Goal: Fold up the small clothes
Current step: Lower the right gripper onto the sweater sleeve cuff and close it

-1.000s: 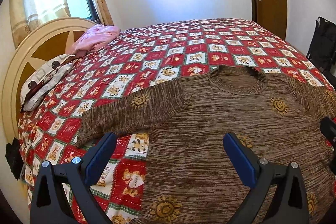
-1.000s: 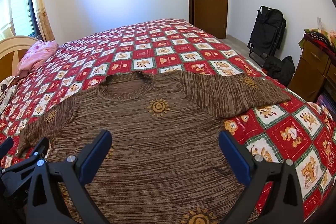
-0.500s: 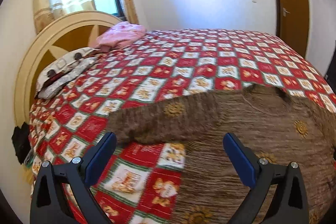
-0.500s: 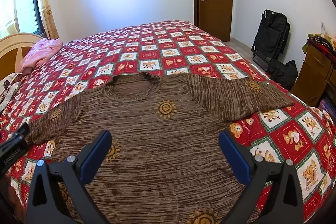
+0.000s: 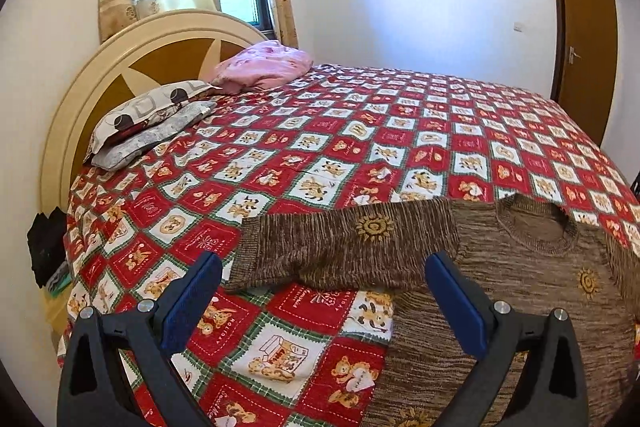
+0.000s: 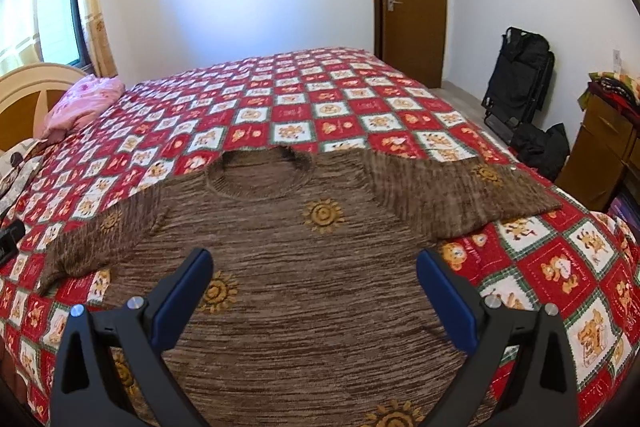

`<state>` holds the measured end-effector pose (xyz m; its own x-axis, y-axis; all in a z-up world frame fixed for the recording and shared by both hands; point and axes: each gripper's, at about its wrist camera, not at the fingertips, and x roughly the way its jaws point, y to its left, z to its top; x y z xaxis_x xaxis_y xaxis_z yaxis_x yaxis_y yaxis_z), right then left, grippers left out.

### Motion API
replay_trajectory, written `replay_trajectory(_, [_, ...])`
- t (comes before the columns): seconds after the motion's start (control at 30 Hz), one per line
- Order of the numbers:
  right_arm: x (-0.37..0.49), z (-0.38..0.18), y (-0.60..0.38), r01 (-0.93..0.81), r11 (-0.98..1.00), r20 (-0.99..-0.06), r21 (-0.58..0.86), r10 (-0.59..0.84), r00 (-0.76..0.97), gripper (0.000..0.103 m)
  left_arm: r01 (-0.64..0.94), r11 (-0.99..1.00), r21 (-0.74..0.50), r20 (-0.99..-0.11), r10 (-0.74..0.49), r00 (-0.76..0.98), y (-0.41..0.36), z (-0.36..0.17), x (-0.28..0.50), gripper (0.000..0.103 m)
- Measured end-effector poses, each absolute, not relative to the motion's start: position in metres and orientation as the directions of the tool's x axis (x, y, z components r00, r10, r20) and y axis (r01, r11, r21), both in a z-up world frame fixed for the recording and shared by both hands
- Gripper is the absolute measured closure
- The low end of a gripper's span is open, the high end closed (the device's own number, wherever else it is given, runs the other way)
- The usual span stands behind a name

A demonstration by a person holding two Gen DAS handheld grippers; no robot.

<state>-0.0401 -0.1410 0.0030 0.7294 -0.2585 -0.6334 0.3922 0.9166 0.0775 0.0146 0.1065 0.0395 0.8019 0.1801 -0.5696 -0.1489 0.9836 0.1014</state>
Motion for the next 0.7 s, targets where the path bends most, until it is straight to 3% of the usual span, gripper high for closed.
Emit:
replay_trajectory(0.2, [-0.049,0.001,-0.185,0.462,0.885,-0.636,0.052,-0.328,0.698,0.001,-0.087,0.992,0.091,-0.591,0.124,0.797,0.095,0.030,0.019,0.001])
replay_trajectory(0.33, [-0.070,-0.001,-0.252,0.574,0.816,-0.637,0.069,-0.407,0.654,0.022,-0.031,0.997,0.075,-0.613,0.071,0.787,0.085,0.021,0.026,0.001])
replay_trajectory(0.47, [-0.100,-0.009,-0.346,0.712,0.678,-0.693,0.183,-0.425,0.583,0.026,-0.002,0.998,0.070,-0.631,0.046,0.774,0.076,0.013,0.034,0.001])
replay_trajectory(0.5, [-0.111,-0.015,-0.375,0.743,0.624,-0.710,0.240,-0.409,0.573,0.028,0.001,0.998,0.065,-0.639,0.041,0.768,0.075,0.010,0.036,0.001])
replay_trajectory(0.57, [-0.128,-0.028,-0.421,0.791,0.513,-0.747,0.332,-0.369,0.553,0.043,0.007,0.999,0.051,-0.651,0.028,0.758,0.073,0.006,0.041,0.001])
replay_trajectory(0.7, [-0.124,-0.056,-0.467,0.803,0.446,-0.802,0.395,-0.259,0.538,0.050,0.025,0.999,0.029,-0.683,0.001,0.730,0.066,-0.003,0.050,0.001])
